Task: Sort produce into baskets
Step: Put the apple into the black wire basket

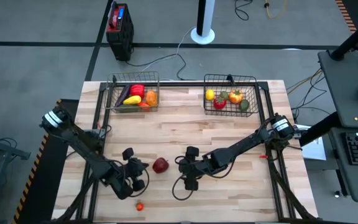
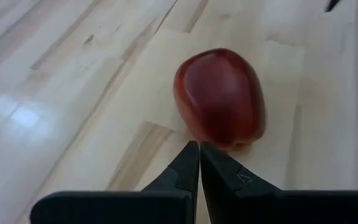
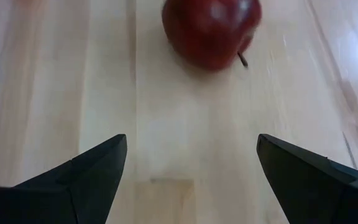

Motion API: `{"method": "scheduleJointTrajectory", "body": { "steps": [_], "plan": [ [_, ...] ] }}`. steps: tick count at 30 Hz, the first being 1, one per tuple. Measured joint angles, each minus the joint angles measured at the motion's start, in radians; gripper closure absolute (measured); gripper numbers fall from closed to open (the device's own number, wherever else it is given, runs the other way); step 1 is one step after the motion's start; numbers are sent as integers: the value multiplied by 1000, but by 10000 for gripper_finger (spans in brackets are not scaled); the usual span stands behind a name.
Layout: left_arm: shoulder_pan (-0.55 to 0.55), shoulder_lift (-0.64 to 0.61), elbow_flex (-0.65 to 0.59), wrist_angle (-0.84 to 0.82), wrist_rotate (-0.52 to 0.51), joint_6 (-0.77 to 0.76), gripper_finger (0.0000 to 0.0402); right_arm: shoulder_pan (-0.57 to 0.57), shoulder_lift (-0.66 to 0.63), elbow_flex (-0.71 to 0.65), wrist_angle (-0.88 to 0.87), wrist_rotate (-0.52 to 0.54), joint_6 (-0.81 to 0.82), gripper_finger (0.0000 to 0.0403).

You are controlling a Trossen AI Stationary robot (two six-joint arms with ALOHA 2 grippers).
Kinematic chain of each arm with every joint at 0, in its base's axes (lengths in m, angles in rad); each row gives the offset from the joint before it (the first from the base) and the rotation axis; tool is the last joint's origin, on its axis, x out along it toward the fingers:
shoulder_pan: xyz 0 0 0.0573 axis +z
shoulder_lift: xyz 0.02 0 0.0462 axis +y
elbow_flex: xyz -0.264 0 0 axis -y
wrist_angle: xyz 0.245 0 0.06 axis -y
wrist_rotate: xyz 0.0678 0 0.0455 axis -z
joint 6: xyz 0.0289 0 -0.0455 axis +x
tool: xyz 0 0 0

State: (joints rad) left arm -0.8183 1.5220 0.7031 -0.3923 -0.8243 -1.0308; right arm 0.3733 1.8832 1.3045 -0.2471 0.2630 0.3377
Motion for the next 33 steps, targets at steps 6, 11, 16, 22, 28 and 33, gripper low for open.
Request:
{"method": "scheduleJointTrajectory", "body": {
  "steps": [6, 11, 16, 22, 28, 33],
  "plan": [
    [44, 52, -3, 11, -3, 1, 402, -3, 0, 0, 43, -1, 46, 51],
    [58, 89, -3, 58, 2, 8, 402, 5, 0, -2, 41, -8, 50, 51],
    [63, 141, -4, 117, 2, 10, 402, 9, 1, -3, 35, -9, 47, 51],
    [65, 183, 7, 221, 32, 44, 402, 10, 2, -3, 29, -8, 48, 51],
    [75, 215, 19, 315, 22, 73, 401, 13, 2, -4, -11, -8, 57, 51],
    [87, 272, 19, 439, 23, 118, 401, 13, 2, -4, -39, 0, 127, 51]
  ]
}}
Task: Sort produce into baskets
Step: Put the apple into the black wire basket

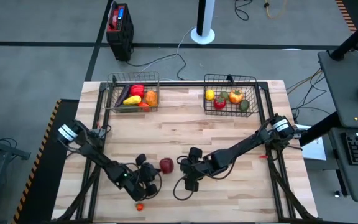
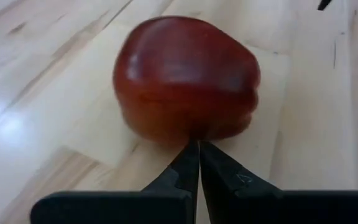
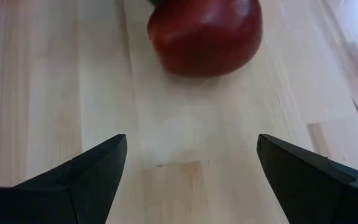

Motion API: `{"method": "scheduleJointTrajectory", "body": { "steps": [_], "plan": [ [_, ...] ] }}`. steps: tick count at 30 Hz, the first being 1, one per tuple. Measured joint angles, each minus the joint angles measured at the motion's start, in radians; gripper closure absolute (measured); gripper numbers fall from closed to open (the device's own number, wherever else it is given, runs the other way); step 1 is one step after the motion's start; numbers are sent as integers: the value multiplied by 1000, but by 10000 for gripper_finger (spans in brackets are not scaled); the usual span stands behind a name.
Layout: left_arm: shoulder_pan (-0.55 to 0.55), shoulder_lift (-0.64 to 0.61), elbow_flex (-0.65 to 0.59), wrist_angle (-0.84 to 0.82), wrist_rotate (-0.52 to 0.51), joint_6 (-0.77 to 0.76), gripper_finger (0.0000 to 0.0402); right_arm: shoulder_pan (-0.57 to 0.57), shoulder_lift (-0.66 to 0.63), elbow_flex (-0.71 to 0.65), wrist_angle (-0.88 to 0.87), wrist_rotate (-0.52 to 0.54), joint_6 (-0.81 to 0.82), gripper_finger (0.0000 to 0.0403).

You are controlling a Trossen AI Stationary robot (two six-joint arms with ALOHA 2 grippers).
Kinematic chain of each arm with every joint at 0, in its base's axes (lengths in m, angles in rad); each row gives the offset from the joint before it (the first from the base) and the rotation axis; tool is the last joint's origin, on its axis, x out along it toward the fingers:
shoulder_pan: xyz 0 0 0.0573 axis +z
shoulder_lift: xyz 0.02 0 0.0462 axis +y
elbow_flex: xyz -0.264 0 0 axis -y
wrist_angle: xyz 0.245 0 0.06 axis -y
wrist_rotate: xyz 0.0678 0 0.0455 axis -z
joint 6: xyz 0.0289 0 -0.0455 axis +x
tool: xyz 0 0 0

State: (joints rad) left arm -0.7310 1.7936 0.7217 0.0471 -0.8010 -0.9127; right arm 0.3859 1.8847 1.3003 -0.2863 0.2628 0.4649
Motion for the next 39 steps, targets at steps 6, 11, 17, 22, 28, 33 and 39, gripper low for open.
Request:
{"method": "scheduleJointTrajectory", "body": {
  "steps": [6, 11, 17, 22, 28, 33, 39],
  "plan": [
    [3, 27, 0, 71, -1, 18, 401, 1, 0, 0, 41, 52, 14, 51],
    [7, 27, 0, 85, -40, 25, 401, 8, 7, -3, 149, 156, -34, 51],
    [7, 28, 0, 91, -46, 40, 401, 6, 63, -3, 328, 176, -51, 51],
    [7, 28, 0, 106, -46, 41, 401, 16, 94, -3, 318, 352, 22, 51],
    [7, 28, 0, 128, -46, 73, 401, 28, 94, -2, 273, 415, -10, 51],
    [7, 29, 0, 156, -67, 105, 401, 26, 90, -2, 234, 422, -33, 51],
    [12, 29, 0, 167, -72, 127, 401, 26, 95, -2, 210, 374, 14, 51]
  ]
}}
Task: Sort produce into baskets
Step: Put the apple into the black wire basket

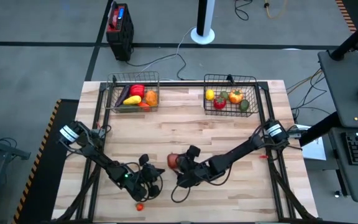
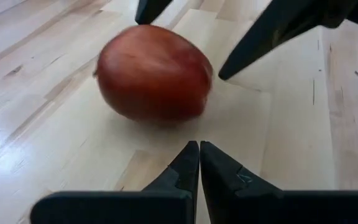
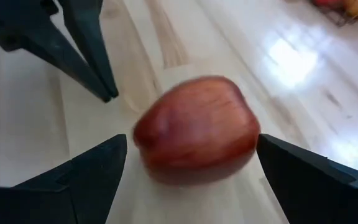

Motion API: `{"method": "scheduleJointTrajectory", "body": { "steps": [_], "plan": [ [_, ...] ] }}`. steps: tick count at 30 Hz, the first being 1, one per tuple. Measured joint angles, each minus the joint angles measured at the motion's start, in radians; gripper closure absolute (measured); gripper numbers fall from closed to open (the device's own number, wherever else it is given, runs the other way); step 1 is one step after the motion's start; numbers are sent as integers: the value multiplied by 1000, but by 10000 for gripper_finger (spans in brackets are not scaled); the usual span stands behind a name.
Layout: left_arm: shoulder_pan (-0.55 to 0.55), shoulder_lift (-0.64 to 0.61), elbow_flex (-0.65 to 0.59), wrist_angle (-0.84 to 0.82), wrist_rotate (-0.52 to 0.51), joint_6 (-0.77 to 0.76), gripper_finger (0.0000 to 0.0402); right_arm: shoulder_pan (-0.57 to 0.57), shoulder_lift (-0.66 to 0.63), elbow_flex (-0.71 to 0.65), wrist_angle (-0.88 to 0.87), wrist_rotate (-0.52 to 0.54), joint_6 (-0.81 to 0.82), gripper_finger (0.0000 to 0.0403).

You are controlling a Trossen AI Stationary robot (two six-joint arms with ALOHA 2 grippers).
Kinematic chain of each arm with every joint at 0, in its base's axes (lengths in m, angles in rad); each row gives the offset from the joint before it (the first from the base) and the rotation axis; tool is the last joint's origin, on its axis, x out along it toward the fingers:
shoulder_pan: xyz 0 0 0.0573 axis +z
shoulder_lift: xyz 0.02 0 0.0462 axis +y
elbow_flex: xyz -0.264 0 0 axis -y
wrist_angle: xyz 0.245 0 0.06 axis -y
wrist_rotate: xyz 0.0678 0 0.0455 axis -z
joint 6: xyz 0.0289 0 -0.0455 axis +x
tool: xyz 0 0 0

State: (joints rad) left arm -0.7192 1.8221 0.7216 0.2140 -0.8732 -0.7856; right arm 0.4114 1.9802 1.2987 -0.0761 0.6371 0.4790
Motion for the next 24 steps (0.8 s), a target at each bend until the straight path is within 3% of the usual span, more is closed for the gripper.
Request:
{"method": "scheduleJointTrajectory", "body": {
  "steps": [6, 17, 24],
  "plan": [
    [3, 0, 0, 3, 0, 18, 402, -19, 30, 0, 5, -16, 0, 51],
    [26, 0, -2, 0, -1, 86, 401, -37, 33, 0, -1, -14, -149, 51],
    [22, -32, 0, -32, 0, 93, 402, -37, -6, 0, -145, -16, -91, 51]
  ]
}}
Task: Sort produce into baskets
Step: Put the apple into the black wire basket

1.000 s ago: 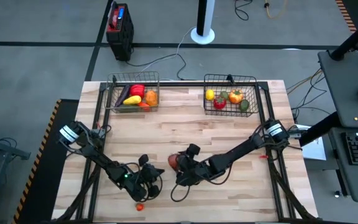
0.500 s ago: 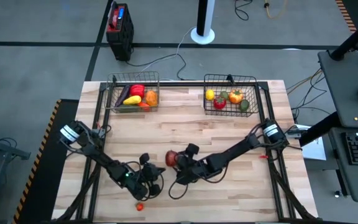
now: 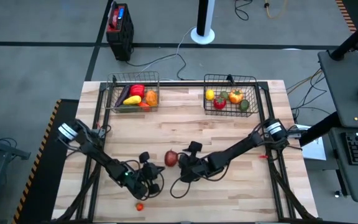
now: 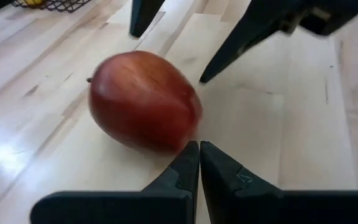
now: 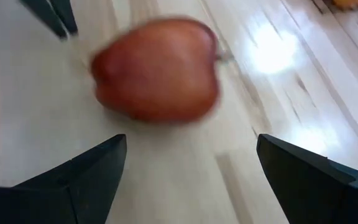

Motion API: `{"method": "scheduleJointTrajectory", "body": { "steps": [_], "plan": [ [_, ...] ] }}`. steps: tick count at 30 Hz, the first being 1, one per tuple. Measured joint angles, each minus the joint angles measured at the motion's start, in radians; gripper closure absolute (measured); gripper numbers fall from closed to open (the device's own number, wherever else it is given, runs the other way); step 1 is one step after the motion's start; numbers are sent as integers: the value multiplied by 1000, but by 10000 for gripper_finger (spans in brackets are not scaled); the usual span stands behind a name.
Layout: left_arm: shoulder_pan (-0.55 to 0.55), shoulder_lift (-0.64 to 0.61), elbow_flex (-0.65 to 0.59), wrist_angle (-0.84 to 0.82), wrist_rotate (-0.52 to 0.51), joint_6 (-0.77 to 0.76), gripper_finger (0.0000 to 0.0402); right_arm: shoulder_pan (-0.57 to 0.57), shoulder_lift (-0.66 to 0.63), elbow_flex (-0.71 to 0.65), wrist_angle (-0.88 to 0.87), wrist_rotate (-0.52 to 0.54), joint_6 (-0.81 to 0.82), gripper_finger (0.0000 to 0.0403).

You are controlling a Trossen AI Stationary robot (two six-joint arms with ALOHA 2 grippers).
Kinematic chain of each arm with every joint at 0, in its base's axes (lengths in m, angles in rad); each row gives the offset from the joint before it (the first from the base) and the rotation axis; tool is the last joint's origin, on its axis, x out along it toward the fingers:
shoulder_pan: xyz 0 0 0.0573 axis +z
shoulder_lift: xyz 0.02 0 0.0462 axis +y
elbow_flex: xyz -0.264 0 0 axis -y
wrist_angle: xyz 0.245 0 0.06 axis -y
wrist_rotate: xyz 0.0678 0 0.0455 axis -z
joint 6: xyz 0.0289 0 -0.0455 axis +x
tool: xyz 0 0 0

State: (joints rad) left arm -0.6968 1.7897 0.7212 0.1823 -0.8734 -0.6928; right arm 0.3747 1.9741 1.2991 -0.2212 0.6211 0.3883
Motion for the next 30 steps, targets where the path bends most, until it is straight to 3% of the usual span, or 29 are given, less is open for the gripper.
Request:
{"method": "scheduleJointTrajectory", "body": {
  "steps": [9, 14, 21, 25, 30],
  "plan": [
    [17, -34, -14, -109, -9, 0, 402, 10, -48, 2, -210, 0, 111, 51],
    [52, 7, -24, -104, -6, -3, 402, 13, -50, 1, -215, 0, 126, 51],
    [87, 38, -15, 73, -1, 104, 402, 14, -50, 1, -216, 0, 128, 51],
    [101, 59, -14, 185, 59, 162, 402, 17, -51, 1, -222, 0, 131, 51],
    [101, 74, -14, 196, 79, 154, 402, 28, -89, 0, -309, 0, 147, 51]
  ]
}}
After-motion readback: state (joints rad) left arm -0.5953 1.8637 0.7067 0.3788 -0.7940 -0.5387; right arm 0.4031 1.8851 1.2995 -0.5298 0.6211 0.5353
